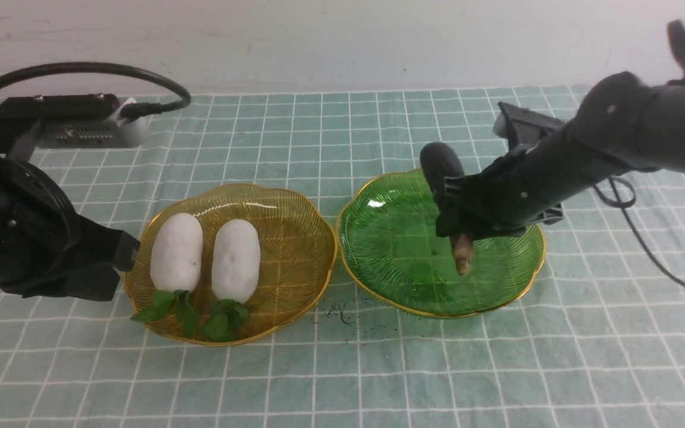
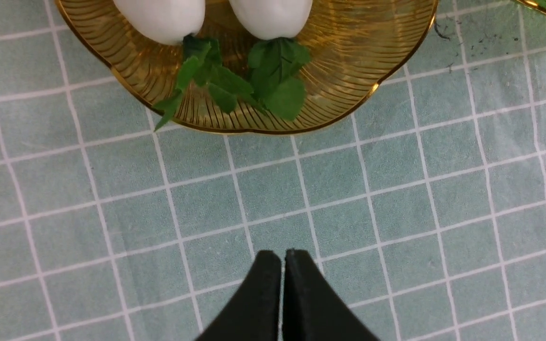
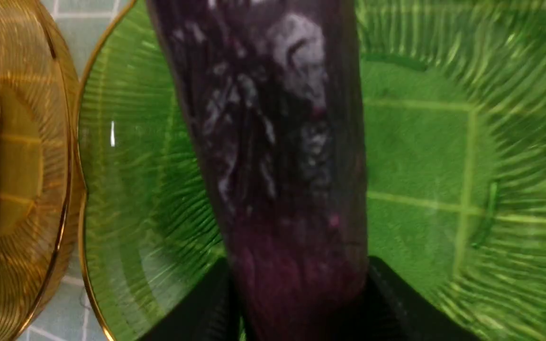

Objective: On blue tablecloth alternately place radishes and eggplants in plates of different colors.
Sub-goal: 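Put the eggplants into the green plate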

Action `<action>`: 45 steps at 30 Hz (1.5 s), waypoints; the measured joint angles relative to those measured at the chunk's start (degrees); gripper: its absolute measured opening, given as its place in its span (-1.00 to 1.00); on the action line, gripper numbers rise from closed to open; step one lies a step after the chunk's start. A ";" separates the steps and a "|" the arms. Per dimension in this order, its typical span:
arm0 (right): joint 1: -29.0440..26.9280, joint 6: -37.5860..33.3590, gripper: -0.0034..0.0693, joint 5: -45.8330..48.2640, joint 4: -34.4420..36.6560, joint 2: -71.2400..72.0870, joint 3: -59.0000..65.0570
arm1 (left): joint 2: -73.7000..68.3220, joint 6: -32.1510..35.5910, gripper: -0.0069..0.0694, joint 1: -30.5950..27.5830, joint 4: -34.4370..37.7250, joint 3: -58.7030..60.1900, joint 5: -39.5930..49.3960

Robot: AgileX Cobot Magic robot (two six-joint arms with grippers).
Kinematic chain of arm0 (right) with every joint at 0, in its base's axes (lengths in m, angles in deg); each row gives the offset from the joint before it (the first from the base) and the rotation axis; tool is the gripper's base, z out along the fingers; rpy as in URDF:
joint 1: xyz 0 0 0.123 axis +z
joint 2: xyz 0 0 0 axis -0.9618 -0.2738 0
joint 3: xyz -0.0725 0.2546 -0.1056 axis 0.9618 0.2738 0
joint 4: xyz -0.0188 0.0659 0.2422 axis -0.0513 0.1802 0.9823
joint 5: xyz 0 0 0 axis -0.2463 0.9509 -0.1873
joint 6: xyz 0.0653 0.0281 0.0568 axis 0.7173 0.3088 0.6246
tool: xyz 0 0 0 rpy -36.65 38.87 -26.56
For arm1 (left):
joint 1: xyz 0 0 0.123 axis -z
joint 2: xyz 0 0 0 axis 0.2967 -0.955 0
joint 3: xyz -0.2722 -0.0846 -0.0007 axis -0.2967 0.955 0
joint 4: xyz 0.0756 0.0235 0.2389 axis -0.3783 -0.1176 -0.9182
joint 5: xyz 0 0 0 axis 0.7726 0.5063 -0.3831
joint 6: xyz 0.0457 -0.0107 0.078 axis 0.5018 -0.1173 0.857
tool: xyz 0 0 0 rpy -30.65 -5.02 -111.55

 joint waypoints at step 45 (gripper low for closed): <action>-20.20 13.83 0.16 17.52 -20.77 -21.81 -42.43 | 0.00 -0.15 -0.84 0.05 0.12 0.00 4.69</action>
